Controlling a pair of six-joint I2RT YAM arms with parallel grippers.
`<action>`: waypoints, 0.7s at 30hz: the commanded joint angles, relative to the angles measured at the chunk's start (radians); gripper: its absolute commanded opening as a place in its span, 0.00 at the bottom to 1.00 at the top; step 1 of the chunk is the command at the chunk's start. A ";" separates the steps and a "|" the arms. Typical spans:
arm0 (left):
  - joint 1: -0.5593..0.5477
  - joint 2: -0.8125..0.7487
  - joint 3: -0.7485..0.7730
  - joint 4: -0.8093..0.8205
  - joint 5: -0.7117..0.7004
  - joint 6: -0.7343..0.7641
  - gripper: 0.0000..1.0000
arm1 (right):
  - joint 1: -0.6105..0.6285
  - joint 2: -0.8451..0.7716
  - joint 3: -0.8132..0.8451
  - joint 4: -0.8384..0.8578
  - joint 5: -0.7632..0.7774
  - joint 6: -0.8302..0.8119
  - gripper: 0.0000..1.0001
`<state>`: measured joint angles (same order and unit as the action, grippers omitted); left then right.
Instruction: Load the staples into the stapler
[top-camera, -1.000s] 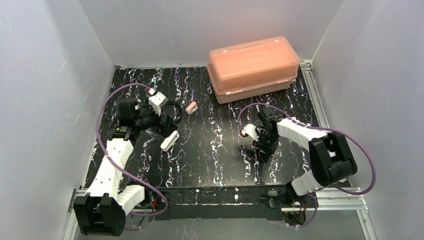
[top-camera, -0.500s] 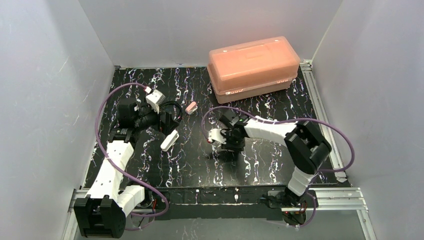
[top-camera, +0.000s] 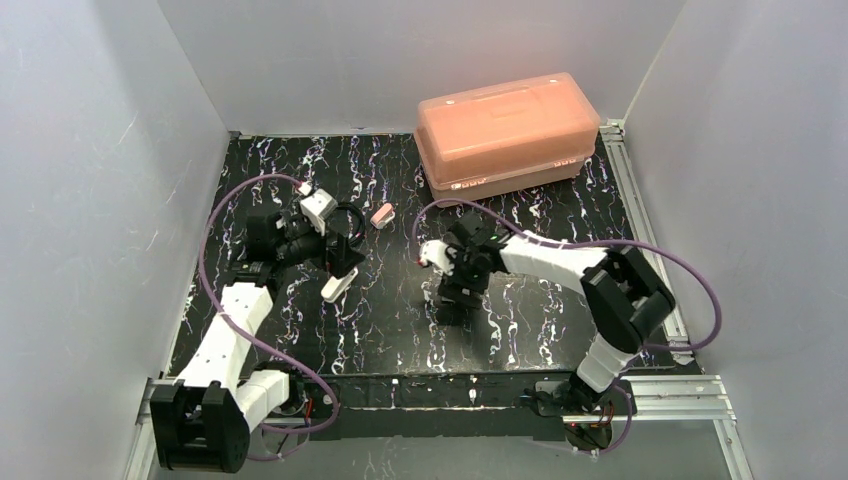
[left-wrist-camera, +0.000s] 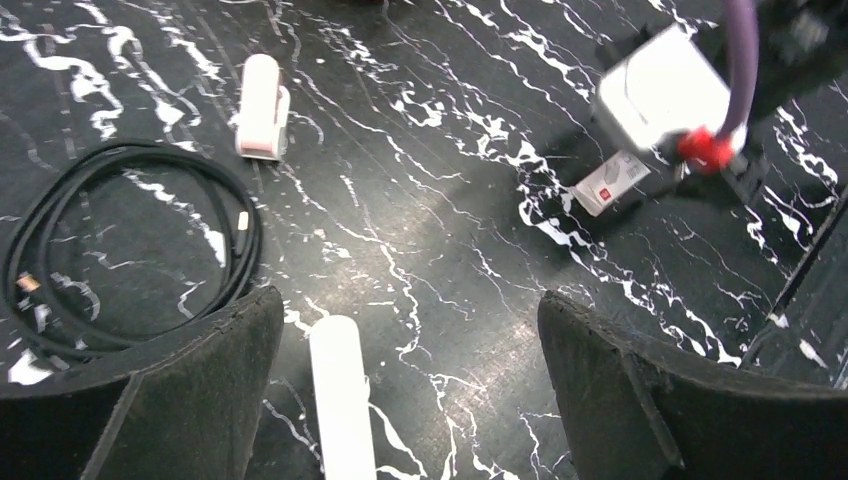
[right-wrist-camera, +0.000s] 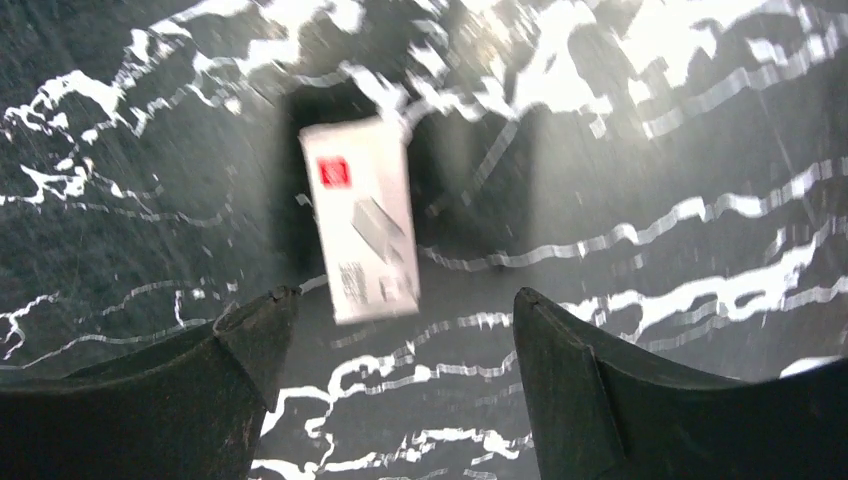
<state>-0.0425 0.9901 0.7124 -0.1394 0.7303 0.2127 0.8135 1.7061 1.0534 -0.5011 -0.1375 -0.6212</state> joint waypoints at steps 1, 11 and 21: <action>-0.071 0.054 -0.028 0.067 0.070 0.041 0.94 | -0.128 -0.124 -0.039 0.022 -0.101 0.144 0.85; -0.423 0.322 0.115 0.000 0.011 0.249 0.91 | -0.429 -0.135 -0.027 -0.111 -0.419 0.255 0.75; -0.657 0.641 0.271 0.033 -0.067 0.431 0.82 | -0.548 -0.020 -0.036 -0.129 -0.652 0.261 0.65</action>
<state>-0.6422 1.5658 0.9199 -0.1074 0.7029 0.5411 0.2832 1.6791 1.0115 -0.6113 -0.6598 -0.3714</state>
